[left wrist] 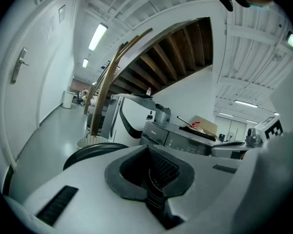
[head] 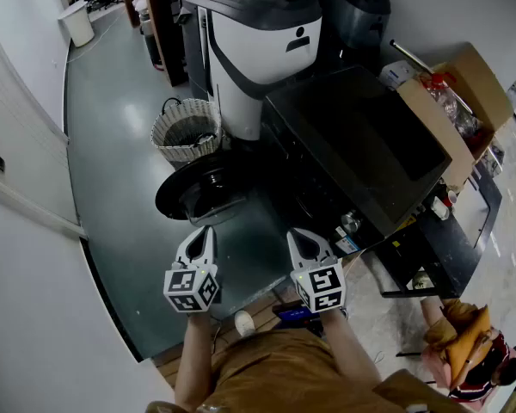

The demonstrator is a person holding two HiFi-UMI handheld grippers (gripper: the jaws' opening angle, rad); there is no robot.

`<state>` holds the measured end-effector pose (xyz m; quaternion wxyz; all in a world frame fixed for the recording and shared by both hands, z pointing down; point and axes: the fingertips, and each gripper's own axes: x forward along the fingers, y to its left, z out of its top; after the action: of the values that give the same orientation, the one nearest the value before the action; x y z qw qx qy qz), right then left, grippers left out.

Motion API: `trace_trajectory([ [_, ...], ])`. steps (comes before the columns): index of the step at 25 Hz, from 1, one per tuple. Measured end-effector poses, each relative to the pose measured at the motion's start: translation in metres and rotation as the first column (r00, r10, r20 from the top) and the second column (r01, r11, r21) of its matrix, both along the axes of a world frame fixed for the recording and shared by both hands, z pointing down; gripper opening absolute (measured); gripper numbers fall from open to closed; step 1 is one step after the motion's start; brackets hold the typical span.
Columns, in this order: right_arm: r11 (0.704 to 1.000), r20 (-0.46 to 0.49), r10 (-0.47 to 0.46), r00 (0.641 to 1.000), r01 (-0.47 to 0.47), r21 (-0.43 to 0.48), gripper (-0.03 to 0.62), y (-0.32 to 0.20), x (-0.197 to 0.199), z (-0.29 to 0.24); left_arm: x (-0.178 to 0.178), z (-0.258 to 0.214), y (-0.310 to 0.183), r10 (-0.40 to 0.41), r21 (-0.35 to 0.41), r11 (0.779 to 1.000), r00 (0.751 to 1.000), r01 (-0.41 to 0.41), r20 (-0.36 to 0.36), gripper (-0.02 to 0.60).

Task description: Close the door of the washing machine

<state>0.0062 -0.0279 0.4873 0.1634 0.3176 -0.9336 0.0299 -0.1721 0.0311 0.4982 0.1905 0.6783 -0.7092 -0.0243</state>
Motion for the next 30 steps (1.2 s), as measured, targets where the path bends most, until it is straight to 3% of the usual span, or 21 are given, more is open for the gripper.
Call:
trace_trajectory([
  [13, 1.000, -0.012, -0.030, 0.999, 0.030, -0.001, 0.012, -0.015, -0.008, 0.007, -0.014, 0.009, -0.011, -0.038, -0.002, 0.999, 0.999, 0.038, 0.007, 0.026],
  [21, 0.996, -0.012, -0.083, 0.996, 0.083, -0.029, 0.012, -0.035, -0.028, 0.018, -0.043, 0.033, -0.029, -0.074, -0.048, 0.996, 0.997, 0.075, 0.012, 0.036],
  [30, 0.986, -0.050, -0.152, 0.987, 0.148, -0.080, 0.012, -0.052, -0.053, 0.043, -0.080, 0.062, -0.056, -0.089, -0.109, 0.990, 0.996, 0.090, 0.010, 0.135],
])
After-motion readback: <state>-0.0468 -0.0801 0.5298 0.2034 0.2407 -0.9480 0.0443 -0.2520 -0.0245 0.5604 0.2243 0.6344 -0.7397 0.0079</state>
